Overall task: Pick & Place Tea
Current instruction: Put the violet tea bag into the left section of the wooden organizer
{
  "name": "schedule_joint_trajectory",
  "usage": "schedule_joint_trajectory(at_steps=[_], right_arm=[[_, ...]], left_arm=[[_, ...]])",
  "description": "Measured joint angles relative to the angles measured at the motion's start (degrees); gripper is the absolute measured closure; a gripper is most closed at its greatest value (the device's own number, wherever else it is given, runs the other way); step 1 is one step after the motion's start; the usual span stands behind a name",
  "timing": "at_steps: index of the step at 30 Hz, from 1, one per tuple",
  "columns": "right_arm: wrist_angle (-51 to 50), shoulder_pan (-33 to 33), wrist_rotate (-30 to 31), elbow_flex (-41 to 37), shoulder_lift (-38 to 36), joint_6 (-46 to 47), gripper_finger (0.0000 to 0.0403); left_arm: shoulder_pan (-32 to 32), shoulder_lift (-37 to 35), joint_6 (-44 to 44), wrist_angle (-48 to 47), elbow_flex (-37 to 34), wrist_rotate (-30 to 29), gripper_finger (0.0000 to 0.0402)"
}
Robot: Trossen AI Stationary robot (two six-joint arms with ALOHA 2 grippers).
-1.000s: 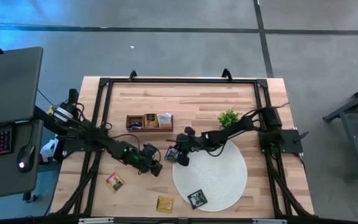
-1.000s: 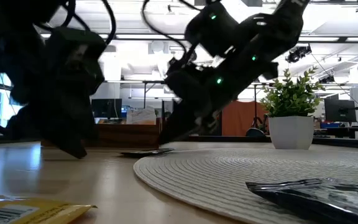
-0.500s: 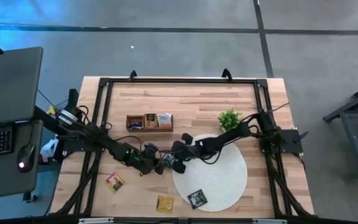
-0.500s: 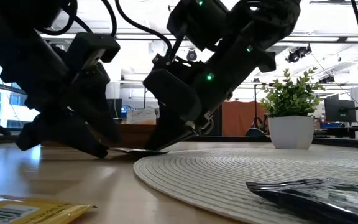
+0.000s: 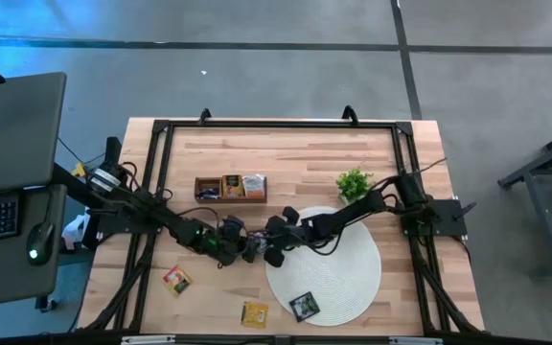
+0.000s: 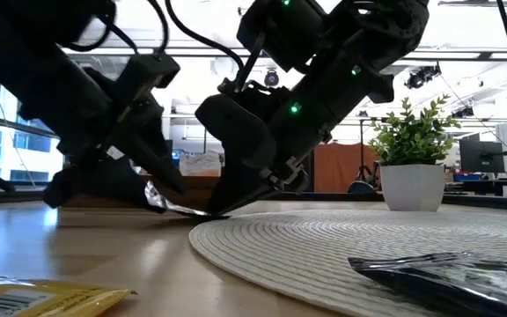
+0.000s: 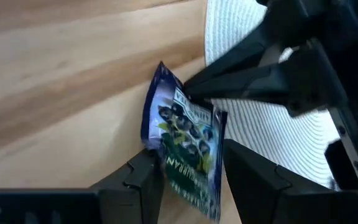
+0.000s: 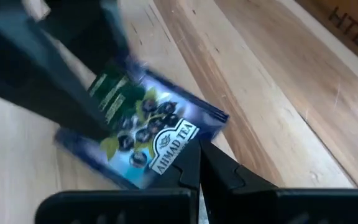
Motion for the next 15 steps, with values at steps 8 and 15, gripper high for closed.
schedule_joint_trajectory(at_steps=[8, 15], right_arm=[[0.6, 0.46, 3.06, 0.0, 0.03, -0.4, 0.0403], [-0.31, 0.44, 1.91, -0.02, -0.93, -3.82, 0.0403]], left_arm=[[2.76, 0.0, 6.38, 0.09, 0.0, 4.69, 0.0291], [3.12, -0.75, 12.23, -2.73, 0.0, 11.22, 0.0392]])
